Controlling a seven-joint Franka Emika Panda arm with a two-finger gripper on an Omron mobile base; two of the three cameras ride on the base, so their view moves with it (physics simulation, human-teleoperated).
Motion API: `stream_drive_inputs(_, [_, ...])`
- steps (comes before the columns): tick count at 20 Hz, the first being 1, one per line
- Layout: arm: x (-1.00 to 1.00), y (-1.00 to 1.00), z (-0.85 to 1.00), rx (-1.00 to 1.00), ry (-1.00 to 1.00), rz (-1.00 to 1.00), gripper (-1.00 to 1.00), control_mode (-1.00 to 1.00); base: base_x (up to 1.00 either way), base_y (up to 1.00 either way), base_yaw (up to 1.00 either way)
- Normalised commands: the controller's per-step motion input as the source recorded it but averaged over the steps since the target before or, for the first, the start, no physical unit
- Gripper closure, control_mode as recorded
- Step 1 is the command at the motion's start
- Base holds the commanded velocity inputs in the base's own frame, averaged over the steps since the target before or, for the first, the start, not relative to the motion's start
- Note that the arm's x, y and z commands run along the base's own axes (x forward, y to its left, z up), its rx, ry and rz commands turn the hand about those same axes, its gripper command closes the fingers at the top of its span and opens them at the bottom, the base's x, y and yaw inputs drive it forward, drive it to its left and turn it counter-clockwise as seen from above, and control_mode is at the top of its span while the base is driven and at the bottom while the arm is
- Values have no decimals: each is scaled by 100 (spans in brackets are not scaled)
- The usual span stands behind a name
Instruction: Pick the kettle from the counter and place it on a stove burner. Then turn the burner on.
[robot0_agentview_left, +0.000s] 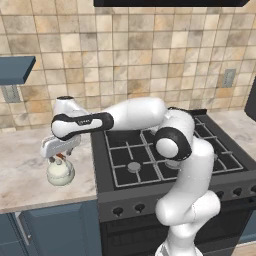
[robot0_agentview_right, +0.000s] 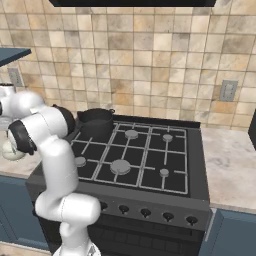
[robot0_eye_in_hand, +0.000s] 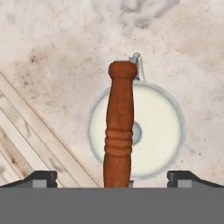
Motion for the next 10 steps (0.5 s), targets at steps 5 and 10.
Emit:
stream_drive_inputs(5, [11,0,-15,0,0,0,-100,-100,0,0,0])
stream_drive_inputs(10, [0,0,-39,-5,1,0,-100,-100,0,0,0])
